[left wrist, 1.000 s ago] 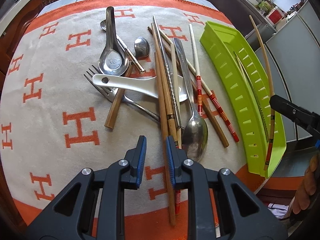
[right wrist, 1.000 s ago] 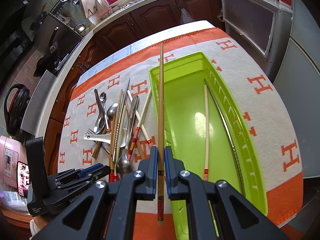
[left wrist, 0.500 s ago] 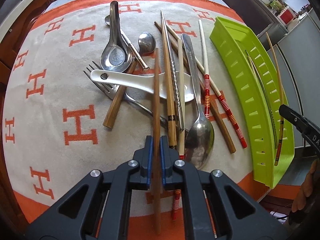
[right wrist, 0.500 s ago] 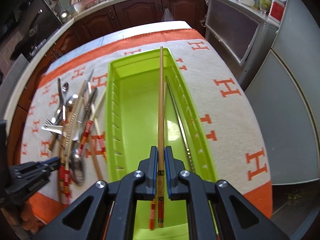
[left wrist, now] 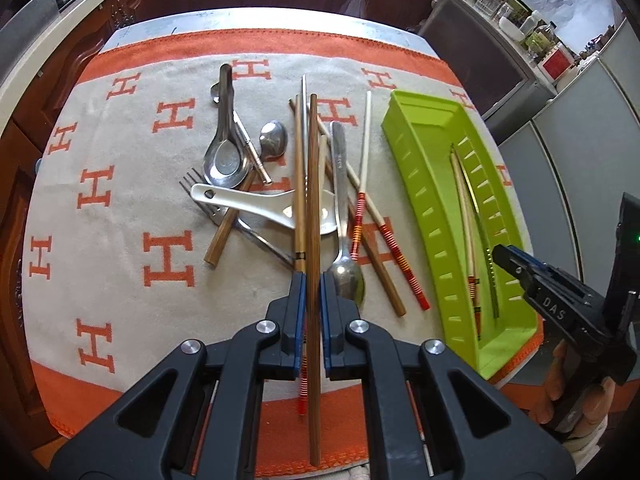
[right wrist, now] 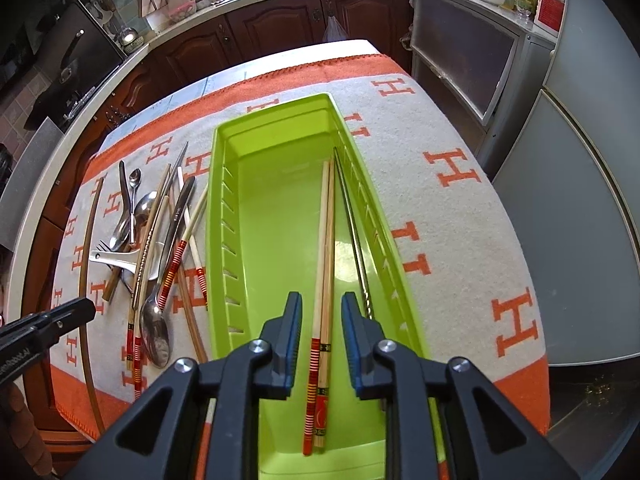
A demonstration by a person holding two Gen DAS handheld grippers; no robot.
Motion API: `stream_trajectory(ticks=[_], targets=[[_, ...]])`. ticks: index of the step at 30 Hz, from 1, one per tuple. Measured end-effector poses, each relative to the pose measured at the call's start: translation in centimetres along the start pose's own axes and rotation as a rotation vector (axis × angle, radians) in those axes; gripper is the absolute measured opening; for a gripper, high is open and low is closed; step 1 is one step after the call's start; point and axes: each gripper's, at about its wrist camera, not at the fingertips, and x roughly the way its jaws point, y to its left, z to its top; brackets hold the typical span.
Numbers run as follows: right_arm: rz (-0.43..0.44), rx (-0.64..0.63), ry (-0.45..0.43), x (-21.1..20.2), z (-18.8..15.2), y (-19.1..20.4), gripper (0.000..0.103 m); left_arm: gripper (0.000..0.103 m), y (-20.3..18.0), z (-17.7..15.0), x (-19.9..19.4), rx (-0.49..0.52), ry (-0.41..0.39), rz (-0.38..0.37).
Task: Organize utensils
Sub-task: 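Carry both chopsticks over the green tray and release them inside with both grippers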
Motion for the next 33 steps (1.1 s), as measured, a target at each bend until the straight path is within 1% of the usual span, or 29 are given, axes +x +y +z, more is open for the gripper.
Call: stream_trajectory(ticks=[4, 8, 10, 14, 18, 21, 24, 26, 27, 28, 30, 33], targets=[[0.032, 0.024, -0.017, -0.7, 0.1, -0.6, 0.020, 0.005, -2.9, 1.3, -1.3, 0.012, -0.012, -0.066], [0.052, 0.072, -0.057, -2.0, 0.3, -1.6, 0.020, 0.005, -6.5, 2.8, -1.7, 0.027, -0.005, -0.145], [0.049, 0.097, -0.085, -2.7, 0.4, -2.1, 0.020, 0.005, -8.3, 3.5, -1.4, 0.026, 0.007, -0.189], [0.046, 0.136, -0.115, -3.7, 0.5, -3.1, 0.020, 0.005, -11.8, 4.8, 0.2, 0.019, 0.033, -0.239], [0.034, 0.158, -0.118, -3.9, 0.3, -3.9, 0.020, 0.005, -13.7, 5.3, 2.6, 0.004, 0.065, -0.259], [0.027, 0.164, -0.110, -3.8, 0.1, -4.1, 0.020, 0.005, -14.5, 5.3, 5.0, 0.014, 0.104, -0.228], [0.025, 0.163, -0.105, -3.8, 0.1, -4.1, 0.020, 0.005, -14.5, 5.0, 6.4, 0.026, 0.125, -0.199], [0.024, 0.158, -0.105, -3.8, 0.1, -3.9, 0.020, 0.010, -14.3, 4.8, 6.9, 0.029, 0.135, -0.185], [0.025, 0.155, -0.105, -3.8, 0.1, -3.8, 0.020, 0.018, -14.0, 4.6, 6.9, 0.030, 0.134, -0.180], [0.025, 0.150, -0.105, -3.8, 0.1, -3.6, 0.020, 0.029, -13.8, 4.5, 6.7, 0.028, 0.130, -0.174], [0.026, 0.140, -0.102, -3.8, 0.1, -3.3, 0.020, 0.040, -13.2, 4.1, 6.1, 0.029, 0.101, -0.162], [0.032, 0.123, -0.101, -3.9, 0.1, -2.6, 0.020, 0.042, -12.4, 3.6, 4.6, 0.063, 0.050, -0.134]])
